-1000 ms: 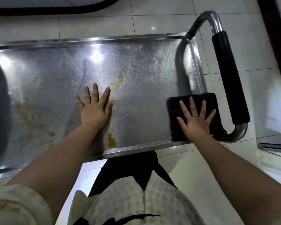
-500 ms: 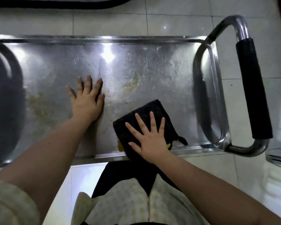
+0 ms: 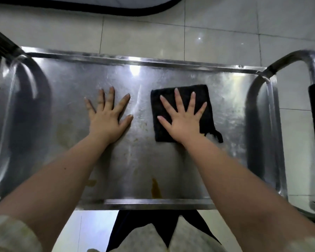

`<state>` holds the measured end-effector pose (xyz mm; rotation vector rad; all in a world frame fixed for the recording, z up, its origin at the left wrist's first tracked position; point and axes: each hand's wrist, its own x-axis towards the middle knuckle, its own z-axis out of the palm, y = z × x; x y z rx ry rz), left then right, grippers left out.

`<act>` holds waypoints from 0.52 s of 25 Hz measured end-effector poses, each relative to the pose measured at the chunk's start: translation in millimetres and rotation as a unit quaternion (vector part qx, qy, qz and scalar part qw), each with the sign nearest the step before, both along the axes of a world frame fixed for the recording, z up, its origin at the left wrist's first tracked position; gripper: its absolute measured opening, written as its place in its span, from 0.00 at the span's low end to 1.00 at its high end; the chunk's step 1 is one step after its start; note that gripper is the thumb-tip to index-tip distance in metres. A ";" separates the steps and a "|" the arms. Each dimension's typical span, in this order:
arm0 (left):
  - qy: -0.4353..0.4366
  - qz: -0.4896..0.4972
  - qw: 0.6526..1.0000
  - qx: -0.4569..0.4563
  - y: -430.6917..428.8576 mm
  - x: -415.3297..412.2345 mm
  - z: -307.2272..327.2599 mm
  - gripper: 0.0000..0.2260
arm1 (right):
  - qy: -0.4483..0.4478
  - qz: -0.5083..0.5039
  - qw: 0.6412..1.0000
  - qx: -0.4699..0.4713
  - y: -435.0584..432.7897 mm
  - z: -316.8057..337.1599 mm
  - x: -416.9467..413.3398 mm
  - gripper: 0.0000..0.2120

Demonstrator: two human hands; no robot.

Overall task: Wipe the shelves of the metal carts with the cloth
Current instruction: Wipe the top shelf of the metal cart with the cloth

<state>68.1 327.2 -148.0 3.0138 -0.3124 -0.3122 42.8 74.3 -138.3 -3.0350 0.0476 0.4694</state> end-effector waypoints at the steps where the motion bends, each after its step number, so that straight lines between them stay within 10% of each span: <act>1: 0.003 -0.001 1.000 0.000 0.0 0.7 0.0 0.29 | 0.011 -0.023 1.000 0.005 1.5 0.9 32.7 0.32; 6: 0.008 -0.001 1.000 0.009 1.2 2.6 1.9 0.29 | 0.044 -0.019 0.999 0.015 1.3 5.0 73.9 0.34; 13: 0.014 -0.009 1.000 0.012 1.6 3.9 0.6 0.30 | 0.036 0.047 0.998 0.037 11.8 10.1 -168.7 0.34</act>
